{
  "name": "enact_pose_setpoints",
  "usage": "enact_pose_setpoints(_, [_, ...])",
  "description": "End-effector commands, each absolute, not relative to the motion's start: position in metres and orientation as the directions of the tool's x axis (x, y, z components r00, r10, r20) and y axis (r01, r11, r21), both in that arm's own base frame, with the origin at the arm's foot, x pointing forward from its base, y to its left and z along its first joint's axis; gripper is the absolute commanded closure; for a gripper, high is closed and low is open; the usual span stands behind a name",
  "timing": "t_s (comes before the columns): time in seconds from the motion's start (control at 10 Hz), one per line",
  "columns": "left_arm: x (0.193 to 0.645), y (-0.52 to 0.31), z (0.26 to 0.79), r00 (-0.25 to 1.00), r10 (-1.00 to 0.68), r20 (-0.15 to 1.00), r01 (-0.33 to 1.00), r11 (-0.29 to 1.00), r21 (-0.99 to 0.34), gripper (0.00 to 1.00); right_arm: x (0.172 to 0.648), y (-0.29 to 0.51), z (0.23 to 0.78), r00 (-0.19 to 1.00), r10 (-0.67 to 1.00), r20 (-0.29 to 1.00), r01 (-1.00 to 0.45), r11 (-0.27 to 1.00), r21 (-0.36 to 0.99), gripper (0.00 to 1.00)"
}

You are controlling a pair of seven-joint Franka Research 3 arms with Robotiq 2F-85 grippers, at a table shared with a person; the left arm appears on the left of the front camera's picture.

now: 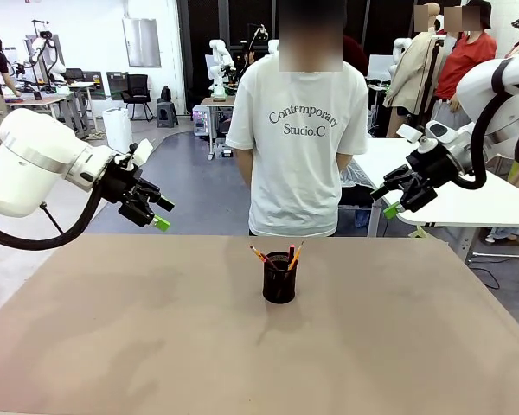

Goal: Place the pens into the pen holder.
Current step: Pick up a writing instrument from the table and place it into the Pen holder.

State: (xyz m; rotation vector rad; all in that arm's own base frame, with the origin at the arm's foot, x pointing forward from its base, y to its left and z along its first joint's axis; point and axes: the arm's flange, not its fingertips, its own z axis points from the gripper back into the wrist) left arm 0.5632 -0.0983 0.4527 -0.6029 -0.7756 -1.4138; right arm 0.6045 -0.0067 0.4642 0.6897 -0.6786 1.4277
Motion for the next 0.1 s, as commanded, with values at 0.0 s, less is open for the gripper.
enact_pose_setpoints(0.0, [0.5632,-0.0983,0.4527,-0.009,-0.63,0.776,0.993,0.083,0.079,0.0,0.6043,-0.006,0.4671,0.024,0.641,0.767,-1.0,0.025,0.011,0.0])
